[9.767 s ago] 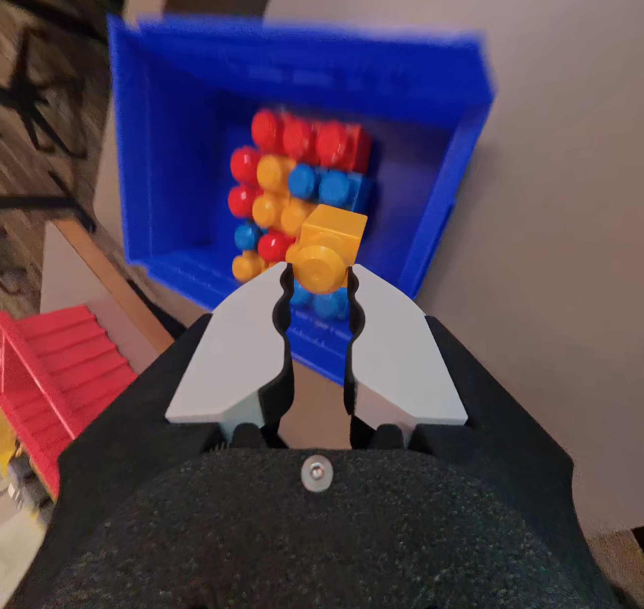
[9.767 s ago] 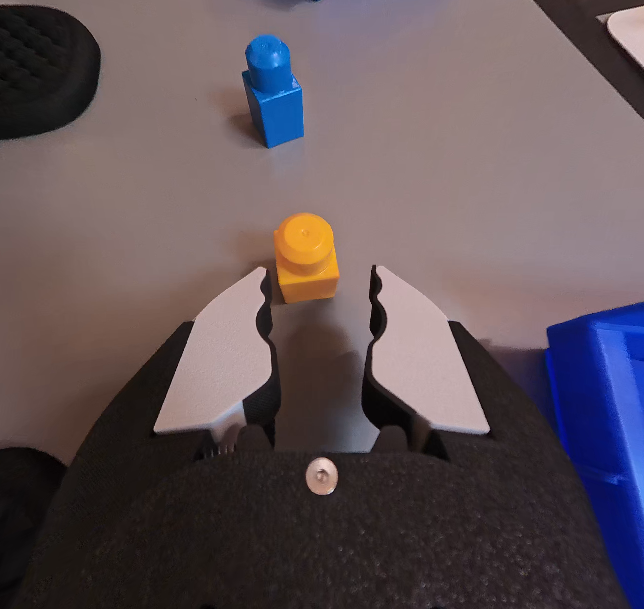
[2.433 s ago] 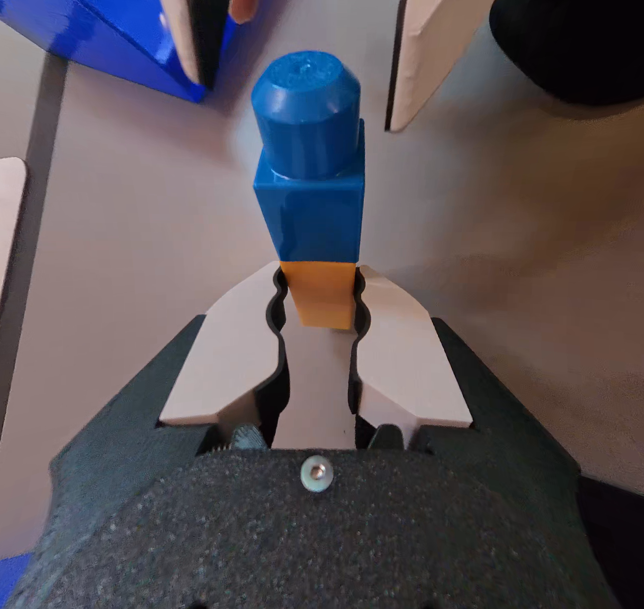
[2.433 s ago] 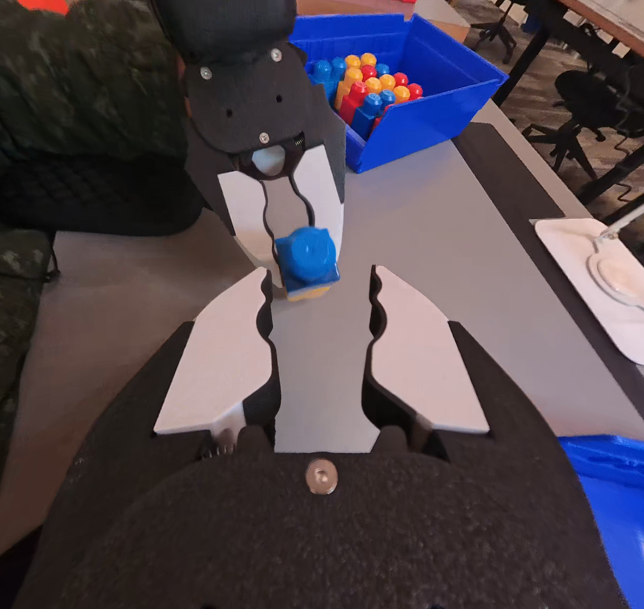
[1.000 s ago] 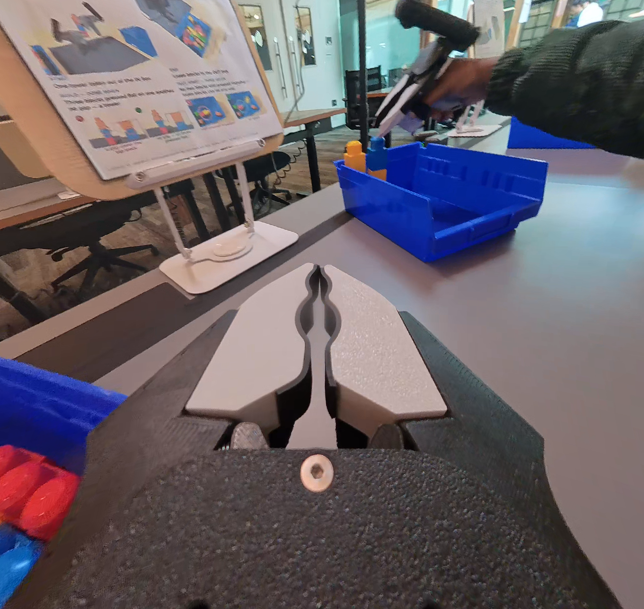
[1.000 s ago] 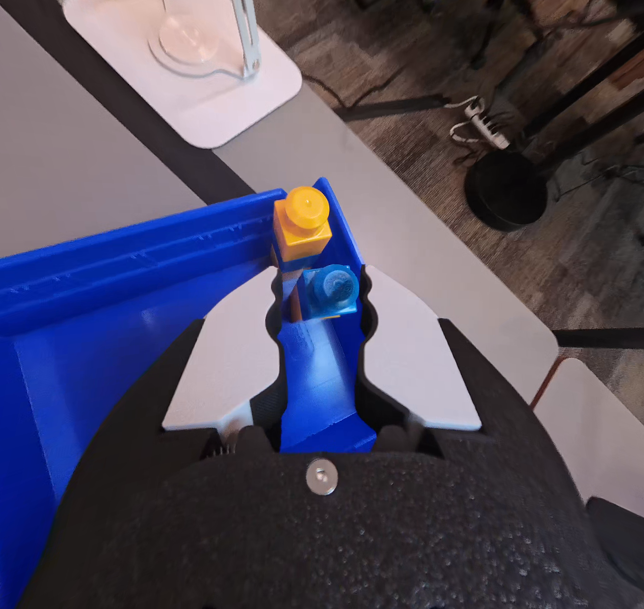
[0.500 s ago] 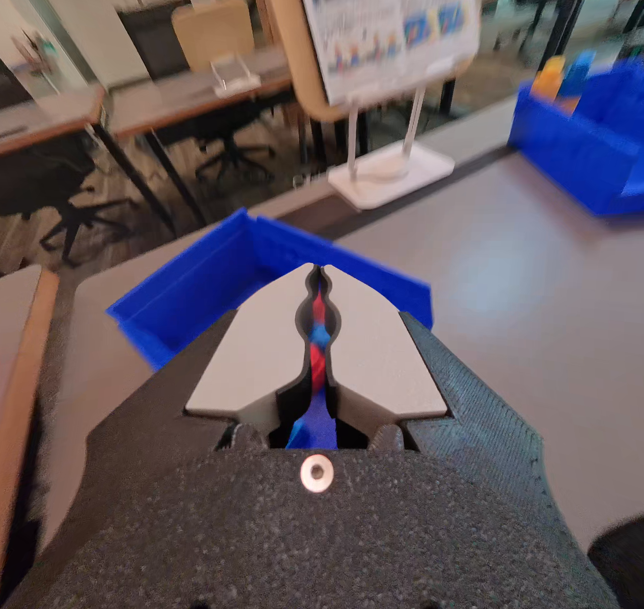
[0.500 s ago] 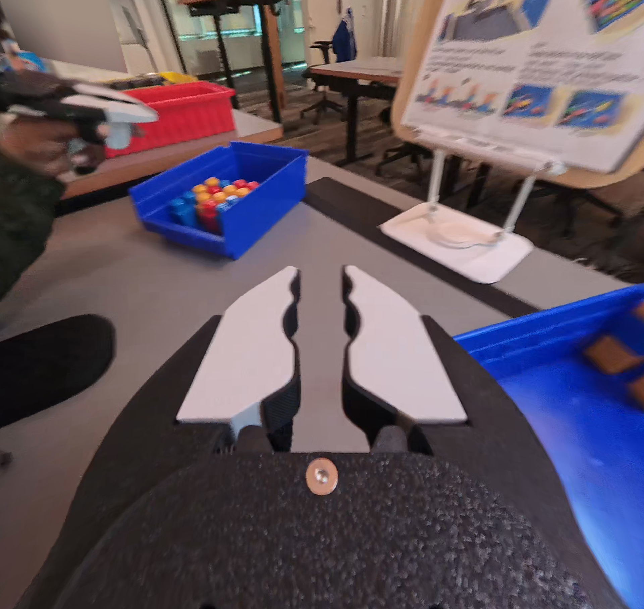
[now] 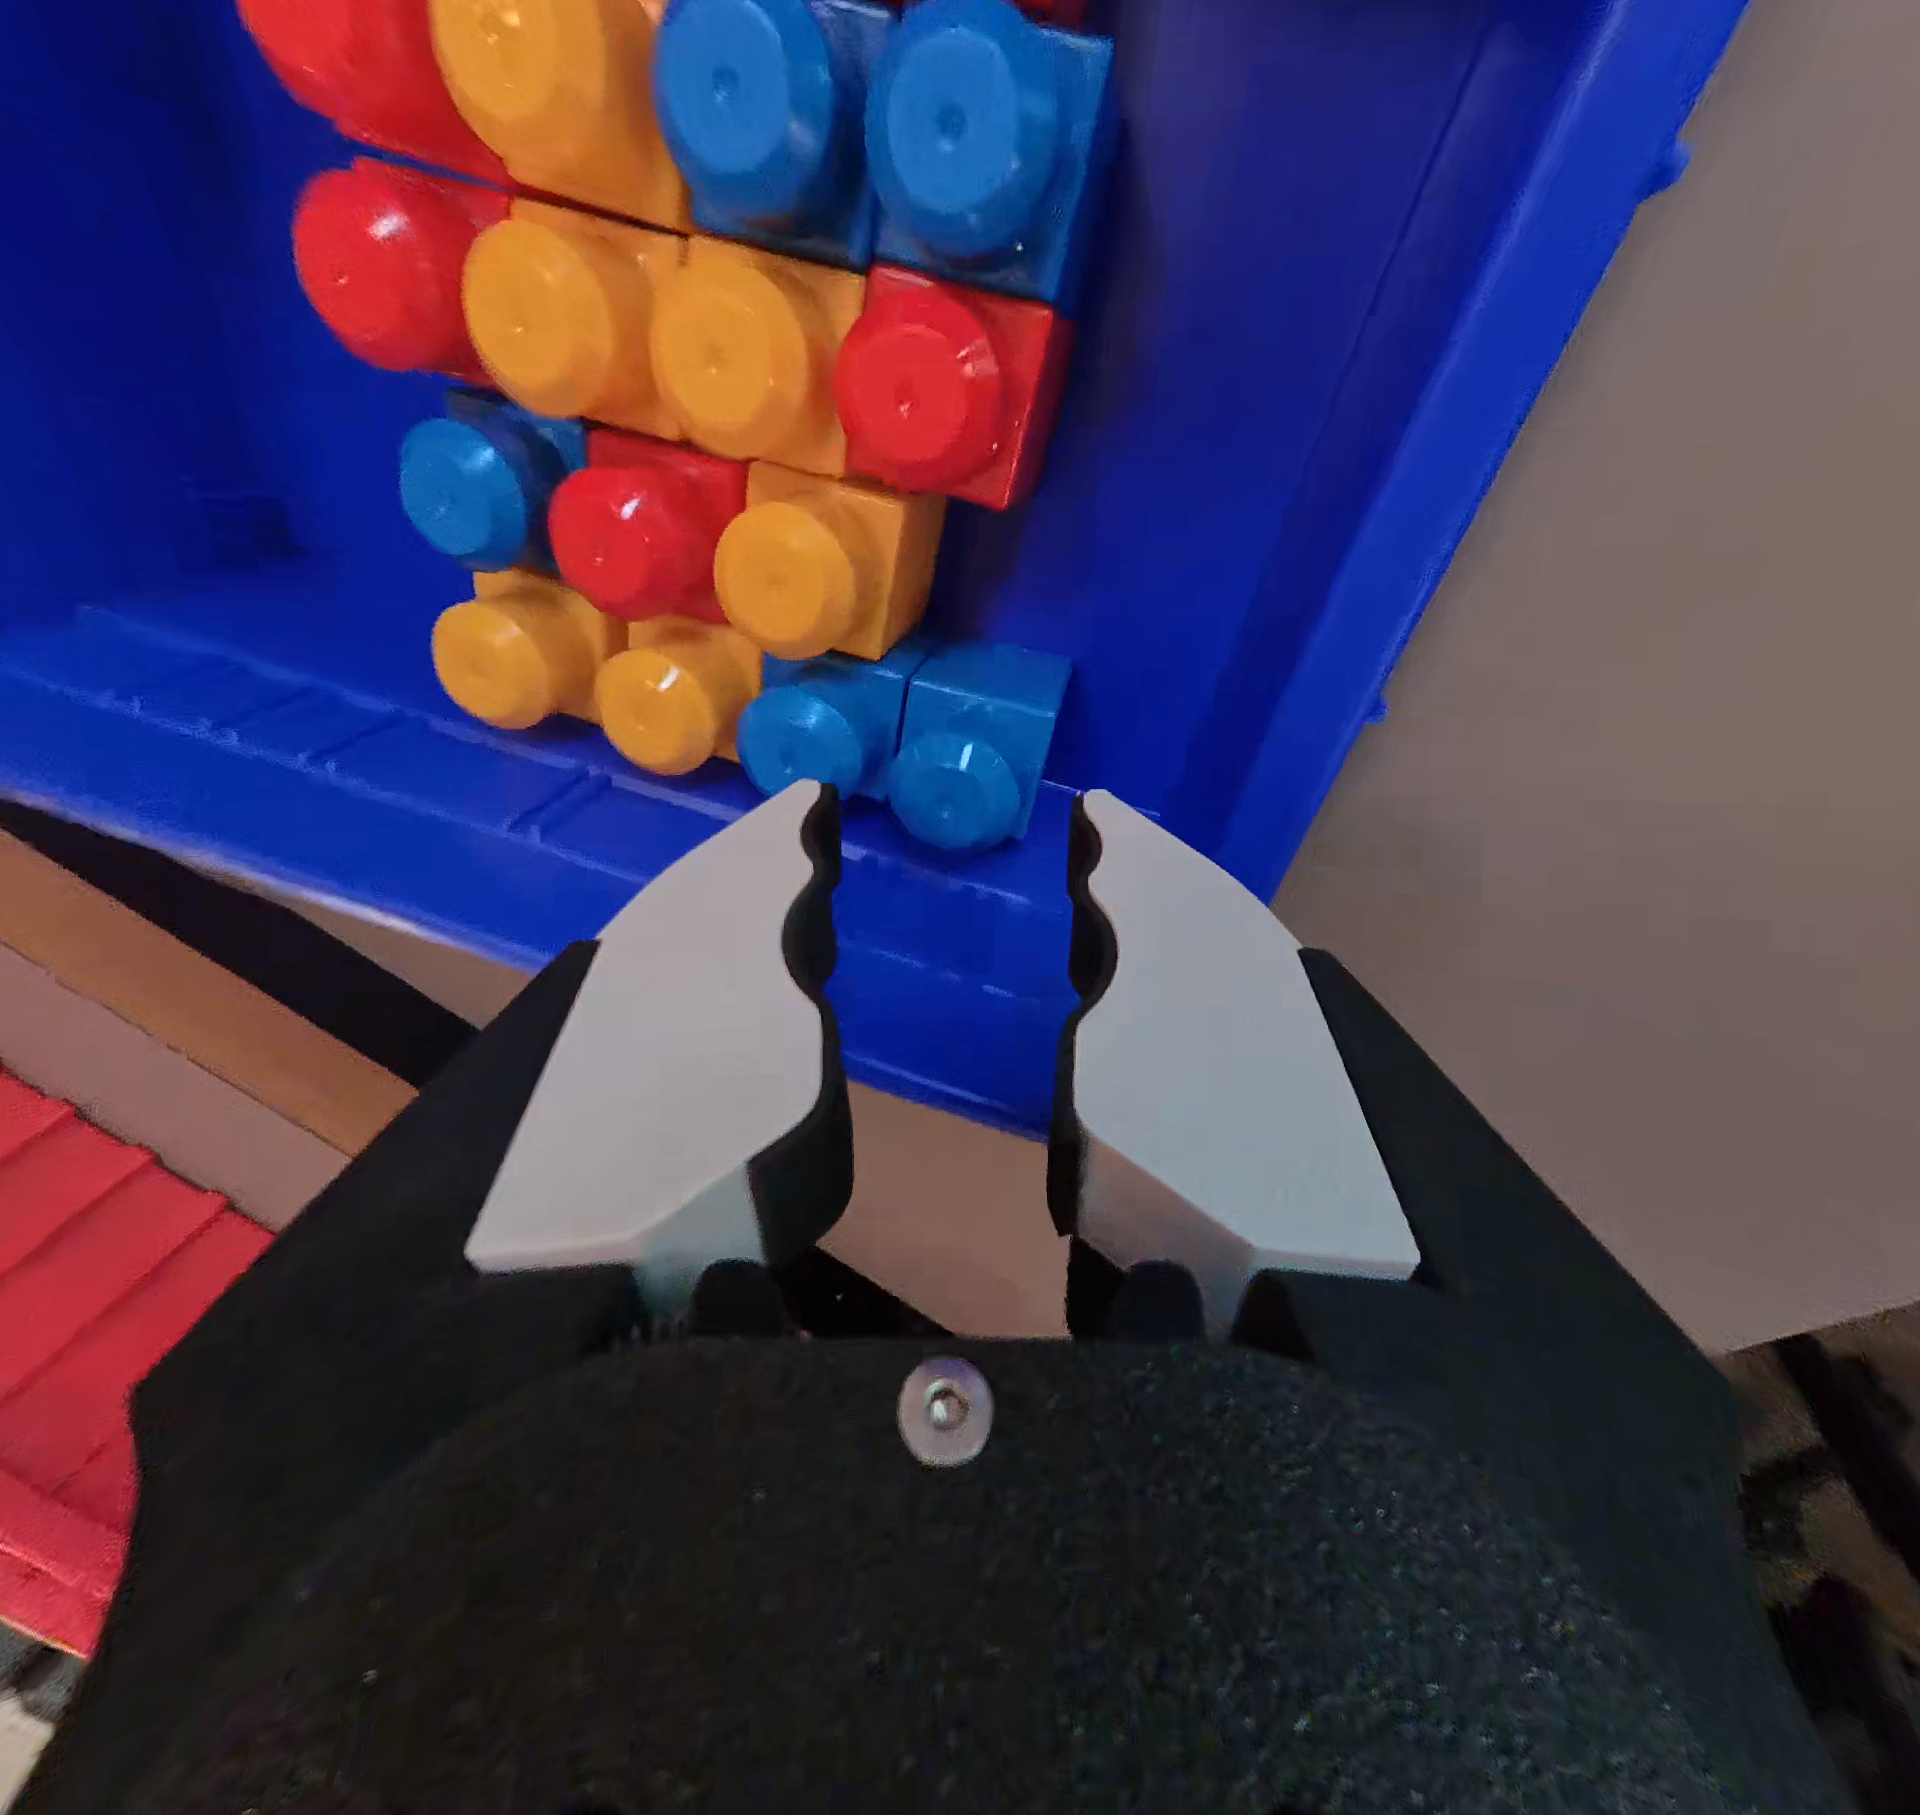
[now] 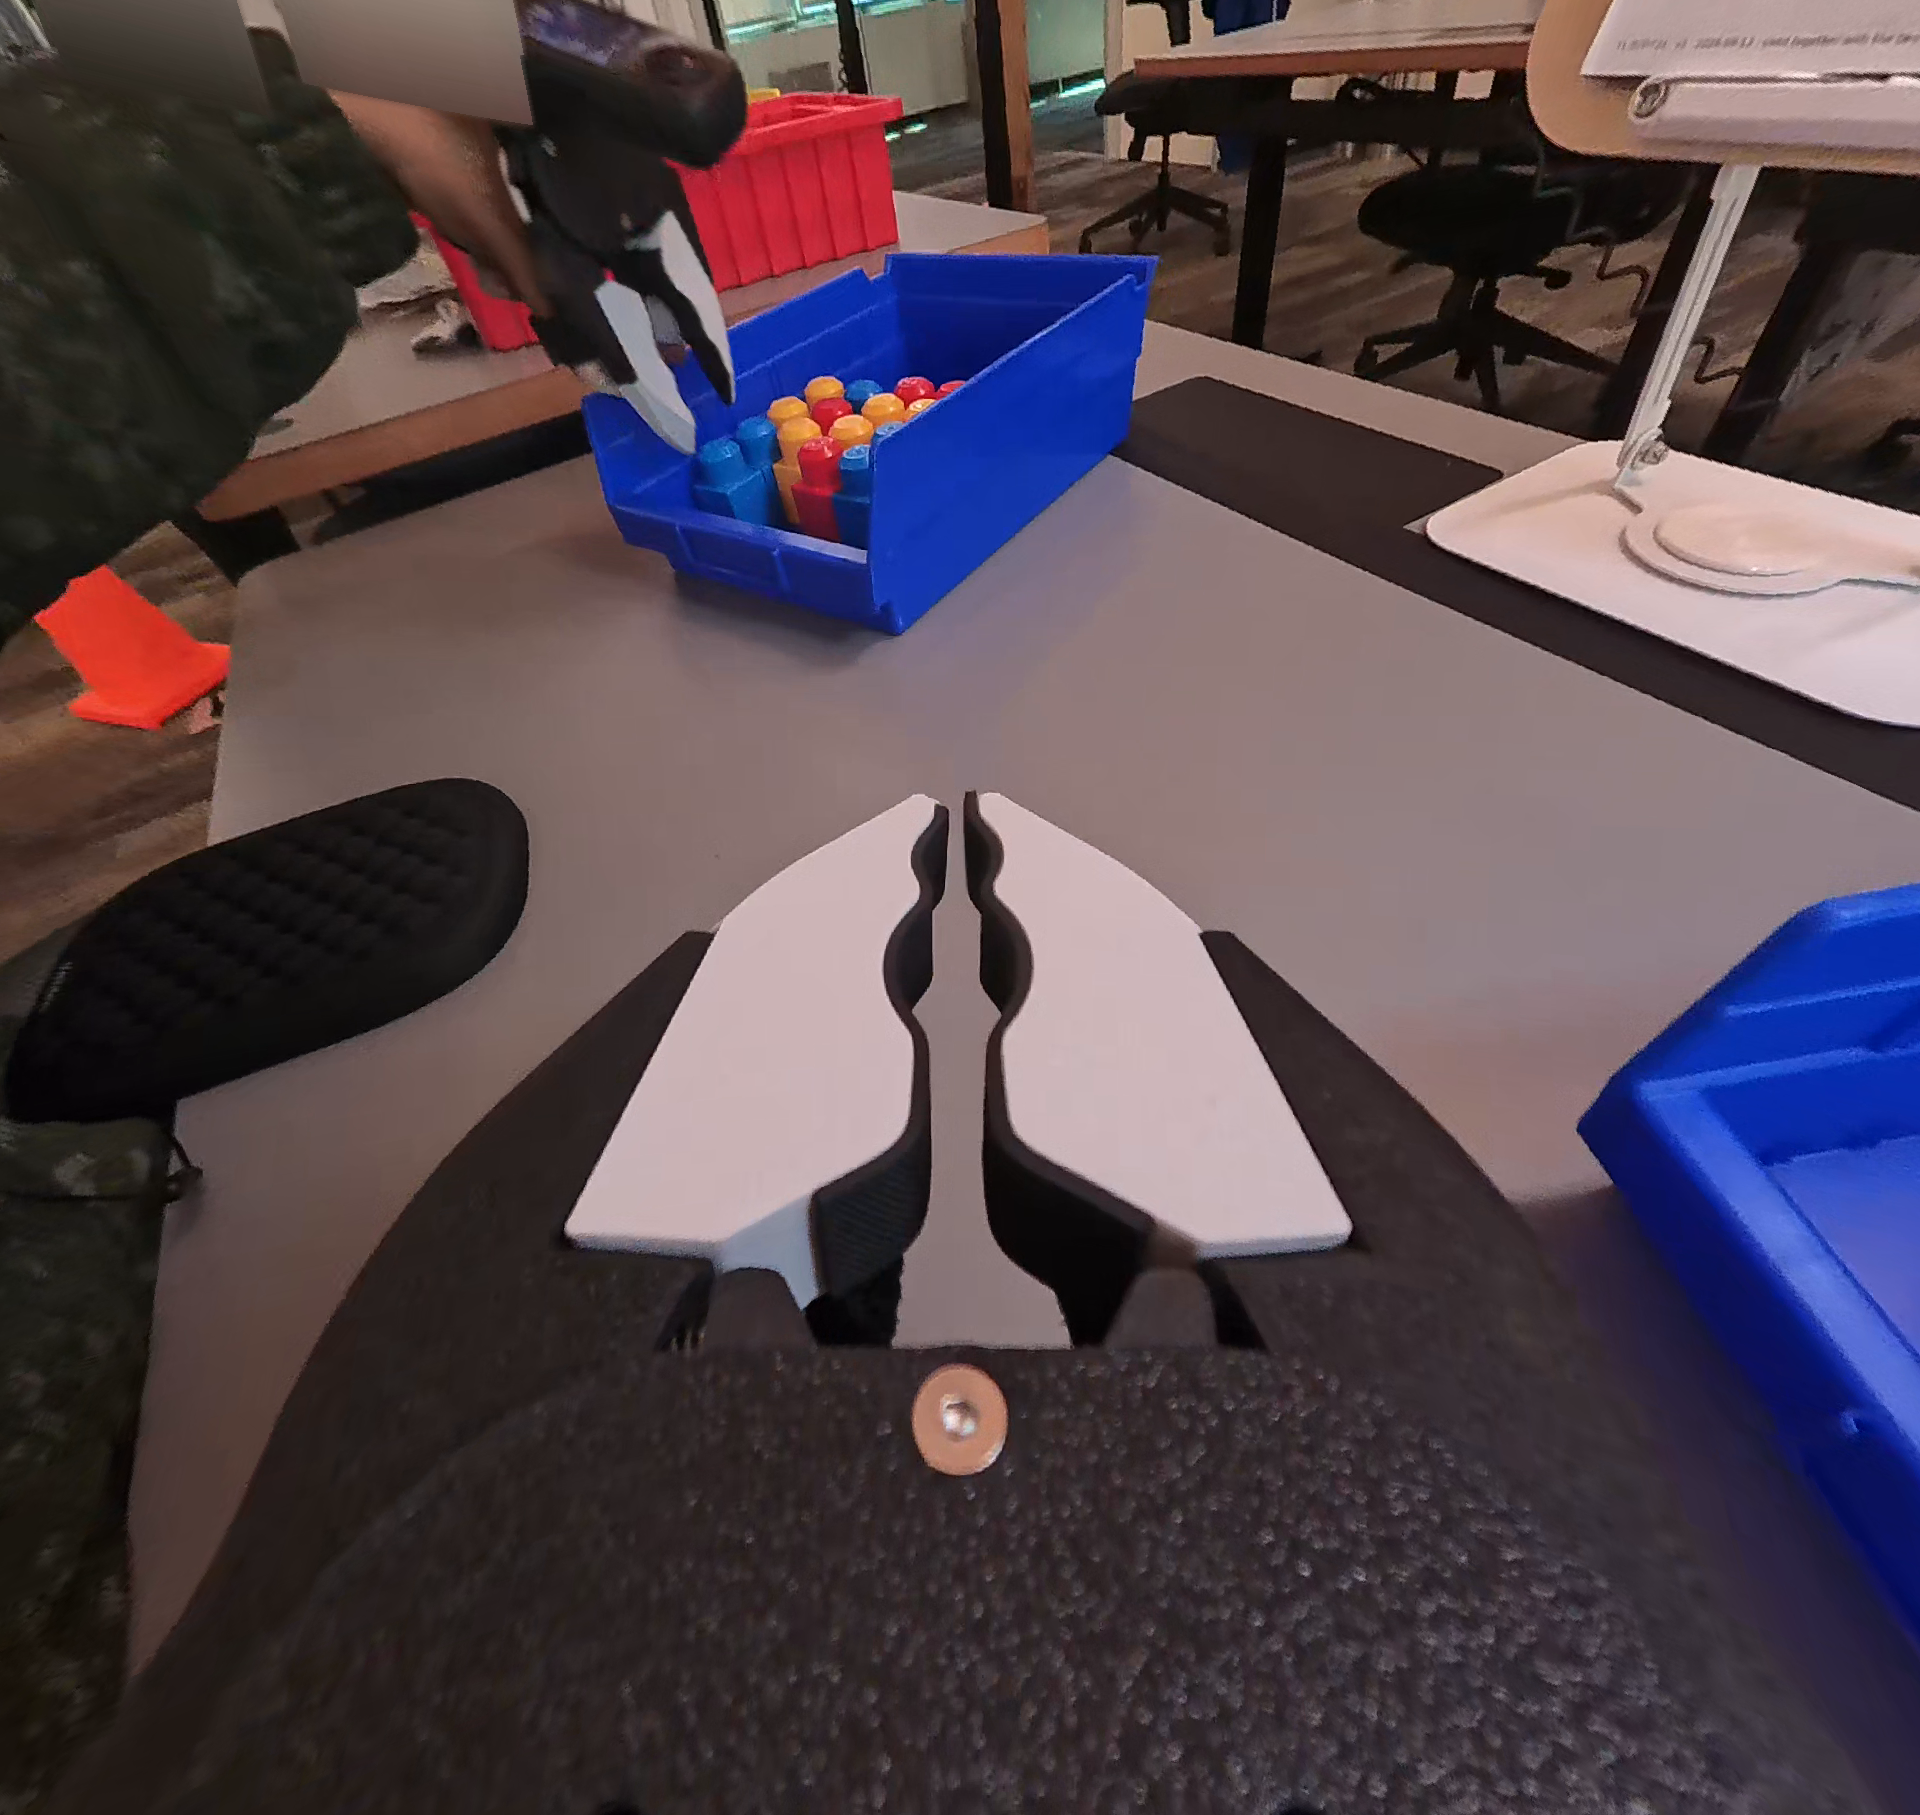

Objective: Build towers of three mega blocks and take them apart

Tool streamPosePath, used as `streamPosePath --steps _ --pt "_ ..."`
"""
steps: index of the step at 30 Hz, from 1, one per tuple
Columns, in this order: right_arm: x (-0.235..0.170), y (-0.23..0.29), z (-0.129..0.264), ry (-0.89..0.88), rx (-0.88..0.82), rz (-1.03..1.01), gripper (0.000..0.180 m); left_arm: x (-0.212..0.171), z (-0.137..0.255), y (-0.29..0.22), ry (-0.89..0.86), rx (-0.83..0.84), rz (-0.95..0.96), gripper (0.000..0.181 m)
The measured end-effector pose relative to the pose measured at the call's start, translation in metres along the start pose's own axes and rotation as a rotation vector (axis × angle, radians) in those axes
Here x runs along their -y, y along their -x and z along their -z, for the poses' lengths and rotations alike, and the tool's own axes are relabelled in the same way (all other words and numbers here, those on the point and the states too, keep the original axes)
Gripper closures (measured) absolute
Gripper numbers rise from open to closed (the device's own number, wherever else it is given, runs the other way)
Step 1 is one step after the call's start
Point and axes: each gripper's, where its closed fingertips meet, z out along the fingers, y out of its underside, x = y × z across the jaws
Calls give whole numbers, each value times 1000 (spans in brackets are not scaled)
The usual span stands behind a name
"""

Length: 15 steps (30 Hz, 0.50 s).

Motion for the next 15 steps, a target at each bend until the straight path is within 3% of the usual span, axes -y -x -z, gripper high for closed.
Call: streamPosePath --steps 5,8,11,15 --pt "-5 -4 3 -2 6 -27 176 -12 -19 -3 233 5 -106 138" --pt "-7 -4 4 -2 16 -36 176 -14 -26 1 292 52 -164 149" --pt "-11 -3 3 5 25 -36 175 -8 -14 2 250 81 -180 151" --pt "-11 2 1 12 32 10 175 24 38 -9 59 138 -181 151"
